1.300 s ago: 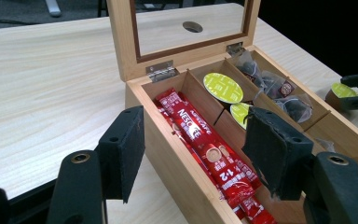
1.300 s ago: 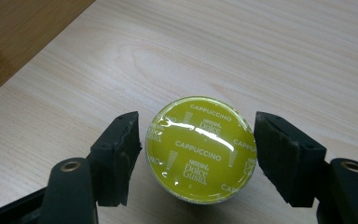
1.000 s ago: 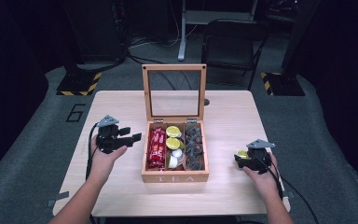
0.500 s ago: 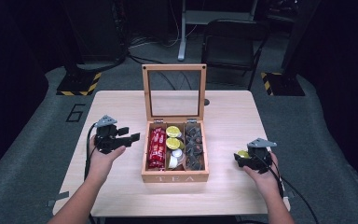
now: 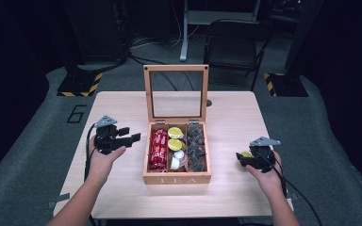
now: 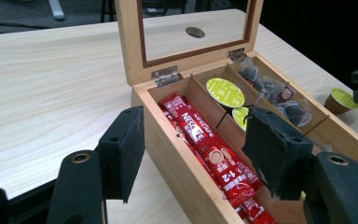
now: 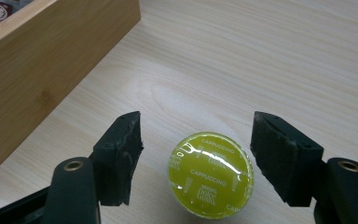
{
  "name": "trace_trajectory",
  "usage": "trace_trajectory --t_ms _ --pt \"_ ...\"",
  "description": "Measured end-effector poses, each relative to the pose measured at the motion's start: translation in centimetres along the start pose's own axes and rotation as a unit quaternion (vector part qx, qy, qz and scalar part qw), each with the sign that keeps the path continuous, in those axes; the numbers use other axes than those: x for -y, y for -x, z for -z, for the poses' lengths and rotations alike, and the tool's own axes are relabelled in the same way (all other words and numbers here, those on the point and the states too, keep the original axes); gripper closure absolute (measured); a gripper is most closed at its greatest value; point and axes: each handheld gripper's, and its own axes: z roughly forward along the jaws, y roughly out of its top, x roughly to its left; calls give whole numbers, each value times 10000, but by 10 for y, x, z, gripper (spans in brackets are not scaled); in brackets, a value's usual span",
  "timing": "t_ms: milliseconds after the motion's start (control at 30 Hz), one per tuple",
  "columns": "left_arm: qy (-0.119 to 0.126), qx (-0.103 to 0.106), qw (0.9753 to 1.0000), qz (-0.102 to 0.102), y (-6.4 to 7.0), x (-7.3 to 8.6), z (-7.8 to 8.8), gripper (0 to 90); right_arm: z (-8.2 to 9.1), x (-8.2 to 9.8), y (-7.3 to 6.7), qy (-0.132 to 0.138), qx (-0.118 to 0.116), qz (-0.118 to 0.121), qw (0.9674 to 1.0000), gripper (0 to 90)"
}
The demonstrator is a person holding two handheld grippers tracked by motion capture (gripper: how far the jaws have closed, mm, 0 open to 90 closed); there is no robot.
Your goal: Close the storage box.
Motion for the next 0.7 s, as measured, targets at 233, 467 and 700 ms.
trace_trajectory --t_ms 233,467,700 --pt "-10 -12 10000 -14 -1 0 1 380 5 -15 -7 29 -241 71 9997 330" --pt "-20 -16 10000 -4 -1 0 1 380 10 -31 -15 33 -415 99 9991 330" --pt "19 -5 10000 -10 0 -2 3 380 14 -48 -18 77 -594 126 9981 330"
